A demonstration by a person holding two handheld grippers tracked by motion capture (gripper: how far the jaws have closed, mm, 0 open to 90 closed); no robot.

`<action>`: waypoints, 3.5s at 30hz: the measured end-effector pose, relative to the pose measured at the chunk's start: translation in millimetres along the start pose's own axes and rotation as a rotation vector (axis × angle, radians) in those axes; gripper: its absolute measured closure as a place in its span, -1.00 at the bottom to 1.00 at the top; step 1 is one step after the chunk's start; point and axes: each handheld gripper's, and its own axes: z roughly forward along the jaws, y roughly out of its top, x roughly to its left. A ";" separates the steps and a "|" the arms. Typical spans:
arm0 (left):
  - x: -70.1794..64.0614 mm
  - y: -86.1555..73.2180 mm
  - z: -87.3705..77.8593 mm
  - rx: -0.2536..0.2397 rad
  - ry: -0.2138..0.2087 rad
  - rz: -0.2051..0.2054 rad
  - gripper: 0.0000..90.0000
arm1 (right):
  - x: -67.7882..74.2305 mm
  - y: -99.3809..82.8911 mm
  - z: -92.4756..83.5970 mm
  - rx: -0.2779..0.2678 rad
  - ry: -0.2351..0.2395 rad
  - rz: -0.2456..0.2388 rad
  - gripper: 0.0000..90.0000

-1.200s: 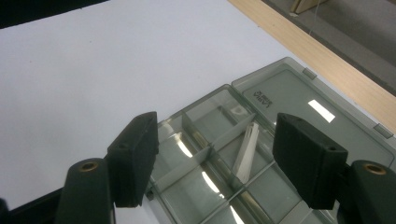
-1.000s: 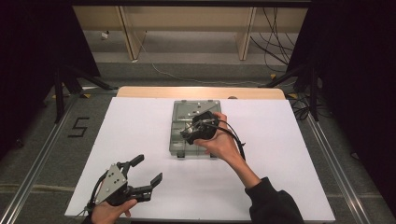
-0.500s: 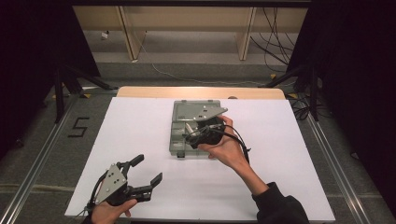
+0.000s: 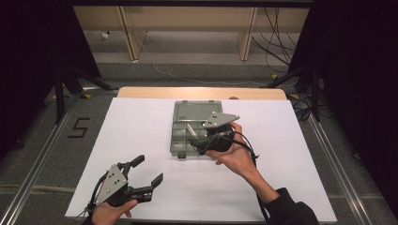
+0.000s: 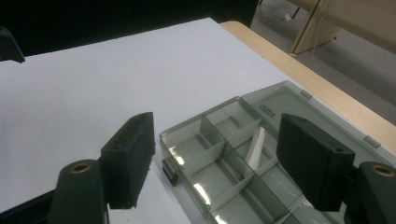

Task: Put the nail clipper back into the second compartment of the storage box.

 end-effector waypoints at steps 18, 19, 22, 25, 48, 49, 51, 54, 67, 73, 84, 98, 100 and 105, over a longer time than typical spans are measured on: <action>0.0 0.2 0.0 -0.001 -0.002 -0.001 -0.65 | -0.1 -15.5 -13.8 -0.044 0.008 0.027 -0.36; 0.1 0.2 -0.1 -0.001 -0.002 0.000 -0.65 | 0.4 -15.9 -14.7 -0.042 0.007 0.032 -0.38; 0.1 0.2 -0.1 0.000 -0.002 0.000 -0.65 | 1.3 -17.1 -16.5 -0.039 0.013 0.034 -0.44; 0.0 0.1 0.0 0.000 -0.003 0.001 -0.65 | 3.1 -18.8 -18.9 -0.038 0.000 0.027 -0.49; 1.5 0.4 2.7 -0.025 -0.025 0.031 -0.65 | 12.4 -44.3 -41.8 -0.161 0.015 0.077 -0.48; 1.4 0.5 2.4 -0.021 -0.022 0.031 -0.65 | 11.8 -45.6 -42.2 -0.175 0.011 0.071 -0.49; 1.3 0.5 2.1 -0.017 -0.018 0.030 -0.65 | 11.5 -49.8 -45.5 -0.186 0.017 0.079 -0.49; 1.4 0.6 1.6 -0.011 -0.015 0.032 -0.65 | 11.4 -55.0 -50.5 -0.193 0.027 0.096 -0.50; 1.6 1.1 1.1 -0.011 -0.013 0.035 -0.65 | 15.3 -72.0 -66.9 -0.243 0.013 0.110 -0.62; 1.7 1.3 0.7 -0.012 -0.010 0.035 -0.65 | 15.6 -84.2 -73.1 -0.260 -0.009 0.107 -0.63; 1.8 1.1 1.0 -0.011 -0.010 0.036 -0.65 | 16.0 -100.5 -83.6 -0.283 -0.001 0.136 -0.65; 1.6 1.2 0.3 -0.012 -0.009 0.034 -0.65 | 19.0 -119.5 -92.9 -0.256 -0.016 0.161 -0.64; 1.4 1.3 0.3 -0.012 -0.010 0.035 -0.65 | 19.0 -121.7 -94.5 -0.249 -0.018 0.160 -0.64; 1.4 1.3 0.3 -0.013 -0.011 0.034 -0.65 | 19.8 -125.9 -97.0 -0.255 -0.026 0.144 -0.64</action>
